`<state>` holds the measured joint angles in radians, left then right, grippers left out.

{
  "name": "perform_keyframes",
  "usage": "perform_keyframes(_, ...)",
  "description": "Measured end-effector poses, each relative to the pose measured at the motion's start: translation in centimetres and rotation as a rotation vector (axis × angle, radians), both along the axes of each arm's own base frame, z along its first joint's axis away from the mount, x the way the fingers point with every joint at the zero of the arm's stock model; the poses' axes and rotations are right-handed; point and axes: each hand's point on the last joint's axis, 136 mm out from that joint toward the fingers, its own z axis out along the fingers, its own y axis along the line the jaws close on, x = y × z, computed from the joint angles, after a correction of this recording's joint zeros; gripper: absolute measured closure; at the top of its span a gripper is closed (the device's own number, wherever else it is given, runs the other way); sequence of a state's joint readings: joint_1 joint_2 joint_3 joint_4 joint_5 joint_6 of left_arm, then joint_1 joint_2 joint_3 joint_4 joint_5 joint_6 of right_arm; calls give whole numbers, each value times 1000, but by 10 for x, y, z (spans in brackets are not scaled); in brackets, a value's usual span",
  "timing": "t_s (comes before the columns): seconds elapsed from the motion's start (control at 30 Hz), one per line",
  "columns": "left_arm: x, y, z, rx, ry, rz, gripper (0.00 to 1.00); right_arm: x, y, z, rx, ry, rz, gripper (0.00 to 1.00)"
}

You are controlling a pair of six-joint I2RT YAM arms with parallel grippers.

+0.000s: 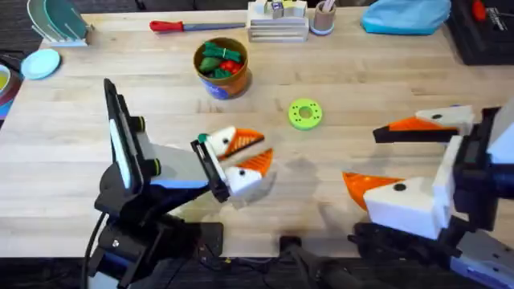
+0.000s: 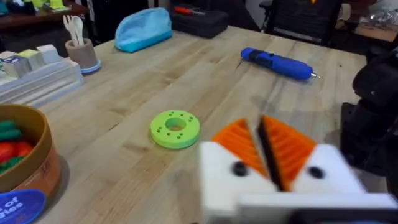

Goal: Pick up the gripper from the table and insert it into the empty holder that is missing its gripper. Then pick up a screw, insert it into the mounting hole, and use the screwdriver to tighten it. Finally, clean up the table by picking up the vegetable and placing it into the bucket.

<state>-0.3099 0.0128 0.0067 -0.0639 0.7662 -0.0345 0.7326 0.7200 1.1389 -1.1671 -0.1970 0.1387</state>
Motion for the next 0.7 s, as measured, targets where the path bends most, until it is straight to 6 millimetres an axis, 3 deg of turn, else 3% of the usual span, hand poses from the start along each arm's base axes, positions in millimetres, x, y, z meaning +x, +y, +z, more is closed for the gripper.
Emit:
perform_keyframes(0.03, 0, 0, 0, 0, 0, 0, 859, 0, 0, 0, 0, 1, 2, 17)
perform_keyframes(0.07, 0, 0, 0, 2, -3, 0, 959, 0, 0, 0, -1, -1, 5, 17)
perform_keyframes(0.1, 0, 0, 0, 2, -4, 0, 987, 0, 1, 0, 0, -3, 7, 17)
perform_keyframes(0.47, 0, 0, 0, 2, -3, 0, 996, 16, 15, 4, 14, -31, 15, 16)
perform_keyframes(0.7, 0, 0, 0, 2, -4, 0, 996, 32, 24, -14, -64, 10, 11, 15)
